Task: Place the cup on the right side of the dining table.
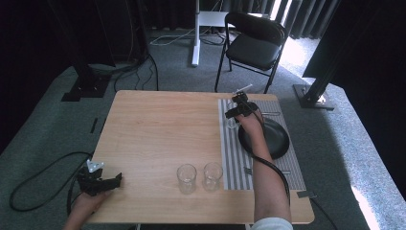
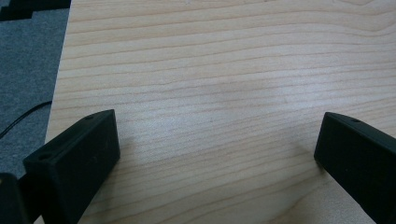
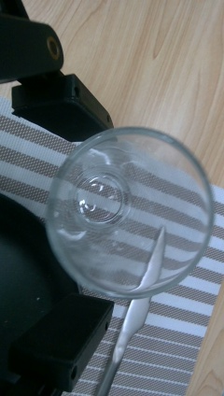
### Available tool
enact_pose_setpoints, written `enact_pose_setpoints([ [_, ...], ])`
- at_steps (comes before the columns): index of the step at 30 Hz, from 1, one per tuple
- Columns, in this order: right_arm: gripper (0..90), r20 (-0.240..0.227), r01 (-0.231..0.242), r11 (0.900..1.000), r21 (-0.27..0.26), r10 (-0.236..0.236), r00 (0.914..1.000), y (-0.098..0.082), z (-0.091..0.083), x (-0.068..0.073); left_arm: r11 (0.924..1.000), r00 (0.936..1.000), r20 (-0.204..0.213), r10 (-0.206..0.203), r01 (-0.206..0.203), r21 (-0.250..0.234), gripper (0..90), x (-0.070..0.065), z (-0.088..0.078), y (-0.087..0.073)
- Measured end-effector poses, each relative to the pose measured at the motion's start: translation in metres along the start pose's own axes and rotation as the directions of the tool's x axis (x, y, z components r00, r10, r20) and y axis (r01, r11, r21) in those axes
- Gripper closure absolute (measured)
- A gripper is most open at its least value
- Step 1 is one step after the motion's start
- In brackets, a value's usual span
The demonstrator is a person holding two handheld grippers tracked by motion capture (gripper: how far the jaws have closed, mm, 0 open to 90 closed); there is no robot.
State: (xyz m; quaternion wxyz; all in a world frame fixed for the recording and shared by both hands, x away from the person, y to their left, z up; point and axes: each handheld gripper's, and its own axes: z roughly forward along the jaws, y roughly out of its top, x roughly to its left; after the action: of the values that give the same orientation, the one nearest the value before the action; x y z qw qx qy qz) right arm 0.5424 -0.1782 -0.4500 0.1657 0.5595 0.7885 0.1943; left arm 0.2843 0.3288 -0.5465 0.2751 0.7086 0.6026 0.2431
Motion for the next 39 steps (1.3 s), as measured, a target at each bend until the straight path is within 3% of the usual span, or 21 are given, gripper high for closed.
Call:
enact_pose_setpoints([
  [6,13.5,-0.009,-0.015,1.000,-0.017,0.015,0.9998,-0.009,-0.004,-0.004,1.0000,1.0000,0.000,0.000,0.000,0.000,0.5,0.000,0.000,0.000],
  [22,13.5,-0.062,-0.019,0.999,-0.043,0.017,0.9979,-0.041,-0.008,0.006,1.0000,1.0000,0.000,0.000,0.000,0.000,0.4,0.000,0.000,0.000],
  [26,13.4,-0.058,0.005,0.999,-0.042,-0.008,0.9983,-0.052,-0.008,0.007,1.0000,1.0000,0.000,0.000,0.000,0.000,0.4,0.000,0.000,0.000],
  [31,13.5,-0.081,-0.018,0.998,-0.066,0.013,0.9966,-0.061,-0.011,0.005,1.0000,1.0000,0.000,0.000,0.000,0.000,0.4,0.000,0.000,0.000],
  [39,13.4,-0.081,-0.018,0.996,-0.083,0.011,0.9966,-0.077,-0.020,0.002,1.0000,1.0000,0.000,0.000,0.000,0.000,0.4,0.000,0.000,0.000],
])
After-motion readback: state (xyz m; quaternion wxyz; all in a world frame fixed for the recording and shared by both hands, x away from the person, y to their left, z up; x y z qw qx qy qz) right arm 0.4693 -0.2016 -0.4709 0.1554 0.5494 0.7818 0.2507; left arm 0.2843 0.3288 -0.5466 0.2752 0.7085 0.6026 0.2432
